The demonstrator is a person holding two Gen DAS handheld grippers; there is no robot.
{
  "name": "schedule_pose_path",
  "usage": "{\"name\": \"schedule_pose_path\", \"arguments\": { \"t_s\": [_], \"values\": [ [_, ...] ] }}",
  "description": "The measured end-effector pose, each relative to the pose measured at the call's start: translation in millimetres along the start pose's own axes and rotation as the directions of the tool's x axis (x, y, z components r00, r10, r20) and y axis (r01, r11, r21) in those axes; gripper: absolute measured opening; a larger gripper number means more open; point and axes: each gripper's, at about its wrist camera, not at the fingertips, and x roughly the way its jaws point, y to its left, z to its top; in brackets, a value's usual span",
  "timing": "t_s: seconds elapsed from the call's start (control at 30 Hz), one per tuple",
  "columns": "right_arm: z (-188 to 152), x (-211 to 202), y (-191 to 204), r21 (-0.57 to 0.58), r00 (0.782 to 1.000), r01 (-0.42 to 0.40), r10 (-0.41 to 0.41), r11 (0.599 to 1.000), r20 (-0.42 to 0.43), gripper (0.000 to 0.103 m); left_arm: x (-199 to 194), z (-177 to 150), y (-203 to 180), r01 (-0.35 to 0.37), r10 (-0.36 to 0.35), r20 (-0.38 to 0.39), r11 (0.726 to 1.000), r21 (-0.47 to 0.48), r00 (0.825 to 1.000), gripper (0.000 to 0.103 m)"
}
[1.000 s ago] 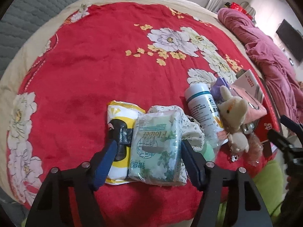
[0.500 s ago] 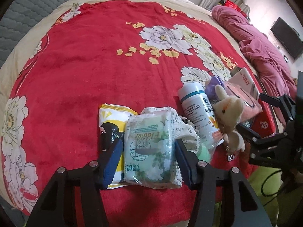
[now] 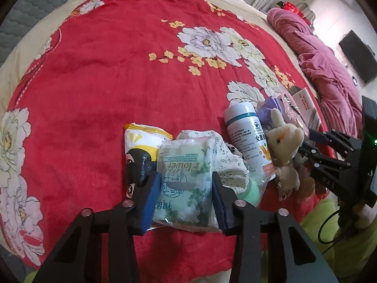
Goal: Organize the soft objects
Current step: 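Close left tool on the wipes pack while right tool closes on the pink mask bag, then carry the wipes pack with left tool while right tool carries the mask bag to the box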
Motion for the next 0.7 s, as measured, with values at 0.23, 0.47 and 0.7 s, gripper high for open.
{"name": "schedule_pose_path", "arguments": {
  "t_s": [0.23, 0.47, 0.7],
  "values": [
    [-6.1, -20.9, -24.7, 0.14, 0.993, -0.107, 0.097, 0.984, 0.073, 0.026, -10.4, -1.5, -4.9, 0.039, -0.039, 0.04, 0.999, 0.009, 0.998, 0.033],
    [-4.5, -43.8, -26.2, 0.159, 0.983, -0.137, 0.115, 0.978, 0.14, 0.024, -25.1, -0.8, -7.8, 0.064, -0.064, 0.065, 0.998, -0.002, 0.996, 0.033],
    [-5.7, -68.0, -24.8, 0.171, 0.976, -0.147, 0.115, 0.974, 0.187, 0.024, -48.4, -1.6, -23.2, 0.067, -0.07, 0.107, 0.997, 0.032, 0.992, 0.034]
  ]
}}
